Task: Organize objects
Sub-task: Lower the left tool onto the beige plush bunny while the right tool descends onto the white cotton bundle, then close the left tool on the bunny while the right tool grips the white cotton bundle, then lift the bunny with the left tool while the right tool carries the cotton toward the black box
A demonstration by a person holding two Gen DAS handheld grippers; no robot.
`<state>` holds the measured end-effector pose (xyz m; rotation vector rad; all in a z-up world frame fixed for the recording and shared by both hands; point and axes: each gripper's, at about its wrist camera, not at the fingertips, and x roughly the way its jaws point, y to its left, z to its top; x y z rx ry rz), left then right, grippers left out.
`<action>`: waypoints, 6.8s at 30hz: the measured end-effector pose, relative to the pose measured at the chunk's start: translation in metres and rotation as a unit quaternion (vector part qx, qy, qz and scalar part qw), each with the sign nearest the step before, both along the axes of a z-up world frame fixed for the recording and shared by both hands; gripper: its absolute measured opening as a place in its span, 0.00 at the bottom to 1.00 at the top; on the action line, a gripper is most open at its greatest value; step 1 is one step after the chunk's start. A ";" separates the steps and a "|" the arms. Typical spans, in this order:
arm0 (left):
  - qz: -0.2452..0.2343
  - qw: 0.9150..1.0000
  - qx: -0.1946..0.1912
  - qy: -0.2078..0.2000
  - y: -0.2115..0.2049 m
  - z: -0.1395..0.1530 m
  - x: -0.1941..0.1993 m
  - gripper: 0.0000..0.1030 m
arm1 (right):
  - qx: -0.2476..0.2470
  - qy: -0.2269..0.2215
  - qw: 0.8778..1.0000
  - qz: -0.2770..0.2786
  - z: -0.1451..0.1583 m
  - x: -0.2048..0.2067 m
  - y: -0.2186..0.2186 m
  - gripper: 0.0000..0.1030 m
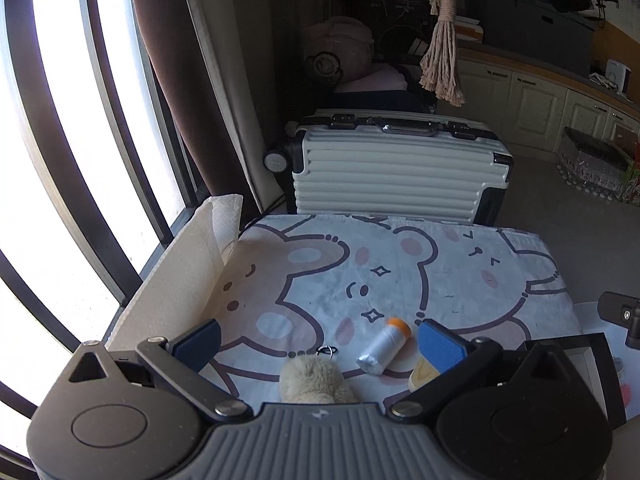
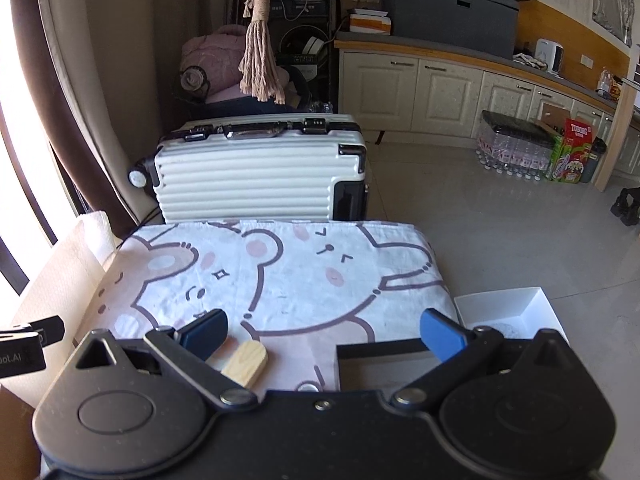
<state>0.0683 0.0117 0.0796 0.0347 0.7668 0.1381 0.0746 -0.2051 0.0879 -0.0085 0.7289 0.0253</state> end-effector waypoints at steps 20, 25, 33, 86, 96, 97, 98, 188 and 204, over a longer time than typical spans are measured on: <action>0.046 0.997 -0.041 0.050 0.033 -0.074 0.018 0.96 | 0.031 0.022 0.999 0.011 -0.047 0.021 0.020 1.00; 0.047 0.996 -0.050 0.065 0.034 -0.093 0.019 0.96 | 0.047 0.041 0.998 0.029 -0.068 0.020 0.029 1.00; 0.052 0.993 -0.054 0.094 0.042 -0.119 0.029 0.94 | 0.071 0.090 0.992 0.052 -0.104 0.031 0.040 0.92; 0.069 0.976 -0.102 0.178 0.069 -0.232 0.076 0.96 | 0.189 0.287 0.936 0.080 -0.225 0.080 0.049 0.56; 0.070 0.975 -0.104 0.184 0.073 -0.233 0.077 0.96 | 0.139 0.284 0.945 0.082 -0.239 0.084 0.065 0.45; 0.069 0.974 -0.104 0.187 0.072 -0.234 0.077 0.96 | 0.133 0.284 0.946 0.083 -0.240 0.084 0.065 0.42; 0.069 0.974 -0.103 0.189 0.072 -0.234 0.078 0.96 | 0.125 0.284 0.947 0.086 -0.241 0.084 0.067 0.40; -0.007 0.997 -0.066 0.030 0.016 -0.073 0.015 0.46 | 0.071 0.042 0.993 0.083 -0.088 0.018 0.027 0.28; -0.012 1.000 -0.021 0.013 0.000 -0.062 0.004 0.46 | 0.049 0.008 0.997 0.066 -0.070 0.006 0.013 0.28</action>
